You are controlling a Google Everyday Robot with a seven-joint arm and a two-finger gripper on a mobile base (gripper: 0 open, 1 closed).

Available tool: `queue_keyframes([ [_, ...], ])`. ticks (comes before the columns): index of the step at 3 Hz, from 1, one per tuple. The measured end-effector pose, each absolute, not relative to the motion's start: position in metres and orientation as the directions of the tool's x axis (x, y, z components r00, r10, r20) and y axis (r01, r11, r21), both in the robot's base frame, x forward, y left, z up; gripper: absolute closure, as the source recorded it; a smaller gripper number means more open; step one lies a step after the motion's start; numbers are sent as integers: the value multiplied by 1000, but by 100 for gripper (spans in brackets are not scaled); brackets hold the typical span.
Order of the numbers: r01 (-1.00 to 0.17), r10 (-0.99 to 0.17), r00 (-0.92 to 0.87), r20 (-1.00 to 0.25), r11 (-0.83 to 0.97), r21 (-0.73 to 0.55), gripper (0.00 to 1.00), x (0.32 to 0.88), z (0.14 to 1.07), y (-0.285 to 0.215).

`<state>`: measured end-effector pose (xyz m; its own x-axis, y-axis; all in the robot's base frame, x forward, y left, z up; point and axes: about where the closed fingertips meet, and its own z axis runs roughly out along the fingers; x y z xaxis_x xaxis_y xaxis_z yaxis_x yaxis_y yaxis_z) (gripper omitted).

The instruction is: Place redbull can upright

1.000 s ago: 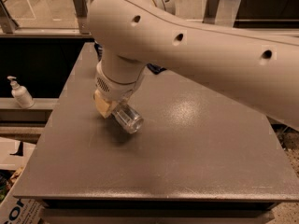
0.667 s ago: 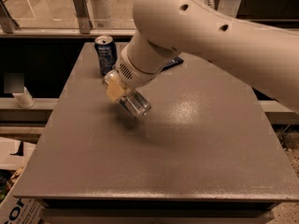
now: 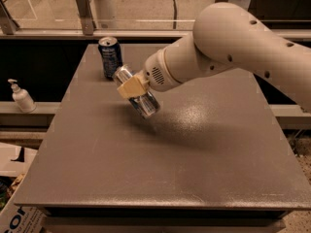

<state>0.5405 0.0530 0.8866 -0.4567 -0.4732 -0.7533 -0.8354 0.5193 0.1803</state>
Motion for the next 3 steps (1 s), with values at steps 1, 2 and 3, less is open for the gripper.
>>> queue_keyframes([
  [1, -835, -473, -457, -753, 520, 181, 100, 540, 887, 53],
  [2, -831, -394, -447, -803, 516, 209, 100, 540, 886, 56],
  [3, -823, -218, -424, -879, 497, 274, 100, 541, 884, 56],
])
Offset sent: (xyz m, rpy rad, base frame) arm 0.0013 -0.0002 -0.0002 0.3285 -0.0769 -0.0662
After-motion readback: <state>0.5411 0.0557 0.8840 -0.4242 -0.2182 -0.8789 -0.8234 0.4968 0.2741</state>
